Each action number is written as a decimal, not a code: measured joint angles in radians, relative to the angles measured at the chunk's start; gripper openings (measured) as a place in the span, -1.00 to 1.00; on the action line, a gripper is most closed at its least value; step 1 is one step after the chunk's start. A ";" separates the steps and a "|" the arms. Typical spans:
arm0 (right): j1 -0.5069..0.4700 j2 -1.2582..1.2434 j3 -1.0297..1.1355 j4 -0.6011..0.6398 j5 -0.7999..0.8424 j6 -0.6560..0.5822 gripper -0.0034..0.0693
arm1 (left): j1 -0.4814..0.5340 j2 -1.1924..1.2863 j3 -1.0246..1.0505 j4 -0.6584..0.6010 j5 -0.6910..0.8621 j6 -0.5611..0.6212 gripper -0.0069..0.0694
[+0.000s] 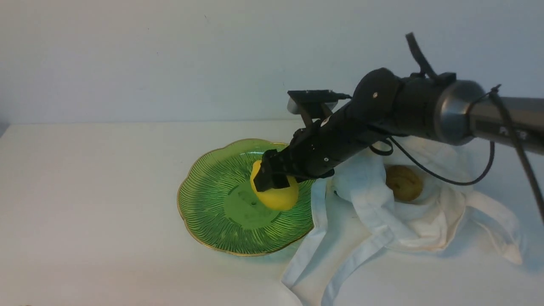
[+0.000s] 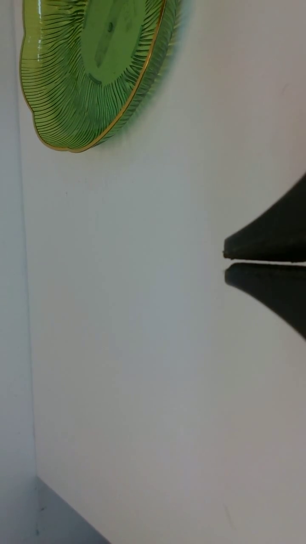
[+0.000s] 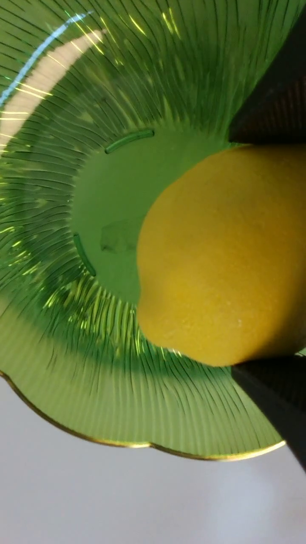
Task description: Take the fruit out of the cloth bag on the white table and place them on a plate.
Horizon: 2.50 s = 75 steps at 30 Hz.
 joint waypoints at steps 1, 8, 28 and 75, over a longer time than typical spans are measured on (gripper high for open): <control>0.000 0.011 -0.005 0.002 -0.002 0.000 0.67 | 0.000 0.000 0.000 0.000 0.000 0.000 -0.84; 0.000 0.028 -0.010 0.003 -0.004 0.002 0.92 | 0.000 0.000 0.000 0.000 0.000 0.000 -0.84; -0.004 -0.608 -0.010 -0.788 0.229 0.593 -0.79 | 0.000 0.000 0.000 0.000 0.000 0.000 -0.84; -0.004 -2.089 1.161 -0.744 -0.561 0.480 -0.94 | 0.000 0.000 0.000 0.000 0.000 0.000 -0.84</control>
